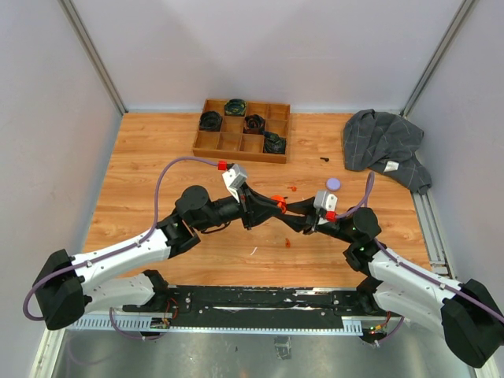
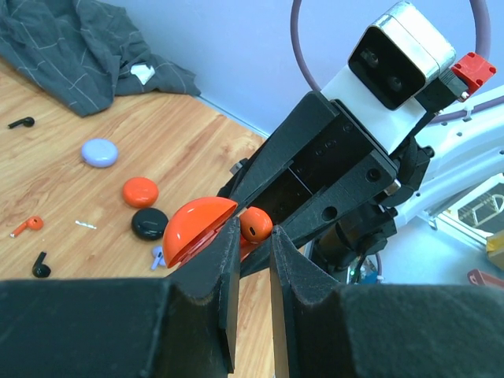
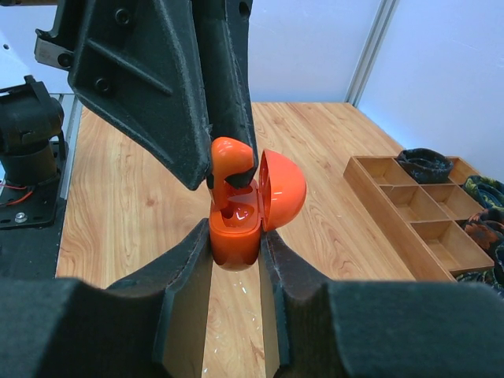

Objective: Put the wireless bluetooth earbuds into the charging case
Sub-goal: Place the earbud in the charging case.

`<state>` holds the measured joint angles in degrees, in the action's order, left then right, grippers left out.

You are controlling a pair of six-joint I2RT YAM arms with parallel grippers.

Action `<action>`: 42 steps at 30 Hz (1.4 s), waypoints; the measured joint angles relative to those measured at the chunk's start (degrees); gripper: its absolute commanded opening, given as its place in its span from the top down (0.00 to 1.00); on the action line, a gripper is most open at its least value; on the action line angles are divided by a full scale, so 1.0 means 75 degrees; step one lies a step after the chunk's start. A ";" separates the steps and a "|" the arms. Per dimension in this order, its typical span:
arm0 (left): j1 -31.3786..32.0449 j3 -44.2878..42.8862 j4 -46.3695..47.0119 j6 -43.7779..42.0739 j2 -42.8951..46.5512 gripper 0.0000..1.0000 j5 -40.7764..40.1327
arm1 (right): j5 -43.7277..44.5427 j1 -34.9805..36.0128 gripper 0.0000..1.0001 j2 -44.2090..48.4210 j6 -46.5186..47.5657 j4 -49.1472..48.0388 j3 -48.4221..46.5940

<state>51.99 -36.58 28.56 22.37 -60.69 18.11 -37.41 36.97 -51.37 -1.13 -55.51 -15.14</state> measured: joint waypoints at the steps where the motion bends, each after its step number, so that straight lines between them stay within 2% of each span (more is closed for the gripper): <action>1: 0.0003 0.0000 0.0015 0.0000 -0.0003 0.90 0.0000 | 0.0000 0.0000 0.94 0.0003 0.0003 0.0000 0.0000; 16: 0.0000 0.0251 0.0239 0.0152 -0.0029 0.89 -0.0093 | 0.0012 0.0000 0.94 0.0079 0.0006 0.0009 0.0114; 23: 0.0000 0.0280 0.0268 0.0280 -0.0023 0.79 -0.0146 | 0.0023 0.0000 0.94 0.0096 0.0006 0.0012 0.0128; 31: 0.0003 0.0280 0.0172 0.0420 -0.0023 0.74 -0.0323 | 0.0029 0.0000 0.94 0.0105 0.0009 0.0017 0.0131; 42: 0.0003 0.0076 -0.0533 0.0685 -0.0020 0.59 -0.0807 | 0.0140 0.0000 0.94 0.0029 0.0015 0.0064 0.0184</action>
<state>52.01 -36.01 24.56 27.51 -60.84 12.05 -36.36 36.97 -51.16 -1.02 -55.02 -13.76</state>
